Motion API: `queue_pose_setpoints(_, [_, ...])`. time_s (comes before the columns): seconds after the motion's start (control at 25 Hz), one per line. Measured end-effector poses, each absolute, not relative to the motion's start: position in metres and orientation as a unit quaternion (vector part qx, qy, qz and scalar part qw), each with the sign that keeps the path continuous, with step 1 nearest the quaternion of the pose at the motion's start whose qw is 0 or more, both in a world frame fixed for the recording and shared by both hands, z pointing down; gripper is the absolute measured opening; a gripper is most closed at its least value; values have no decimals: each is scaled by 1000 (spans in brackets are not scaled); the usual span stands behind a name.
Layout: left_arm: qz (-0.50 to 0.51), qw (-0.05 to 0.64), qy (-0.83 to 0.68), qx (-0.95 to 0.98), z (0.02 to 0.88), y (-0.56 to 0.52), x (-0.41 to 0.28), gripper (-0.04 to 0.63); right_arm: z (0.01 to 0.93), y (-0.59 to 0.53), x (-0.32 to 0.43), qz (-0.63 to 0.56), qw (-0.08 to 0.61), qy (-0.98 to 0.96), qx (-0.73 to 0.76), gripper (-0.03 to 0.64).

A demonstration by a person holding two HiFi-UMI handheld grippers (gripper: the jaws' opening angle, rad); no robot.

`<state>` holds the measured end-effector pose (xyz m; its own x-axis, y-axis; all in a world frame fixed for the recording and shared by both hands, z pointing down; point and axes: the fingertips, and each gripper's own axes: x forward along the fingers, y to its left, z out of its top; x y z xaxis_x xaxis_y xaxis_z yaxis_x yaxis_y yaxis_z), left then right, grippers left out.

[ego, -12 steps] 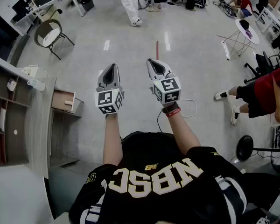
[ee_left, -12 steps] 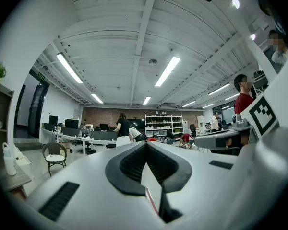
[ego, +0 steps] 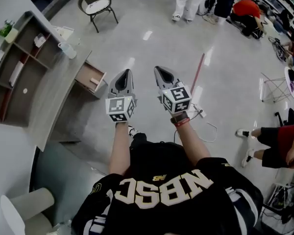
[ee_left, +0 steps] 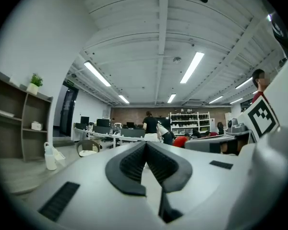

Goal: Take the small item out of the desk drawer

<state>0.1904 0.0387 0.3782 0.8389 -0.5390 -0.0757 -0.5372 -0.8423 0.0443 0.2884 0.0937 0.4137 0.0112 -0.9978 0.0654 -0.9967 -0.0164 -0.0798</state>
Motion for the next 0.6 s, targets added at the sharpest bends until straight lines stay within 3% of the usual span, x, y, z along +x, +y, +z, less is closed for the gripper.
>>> queue_pose_setpoints(0.6, [-38,50,-464,884,422,-181,-20,15,445,-168,86,-68,-50,832,-548,9])
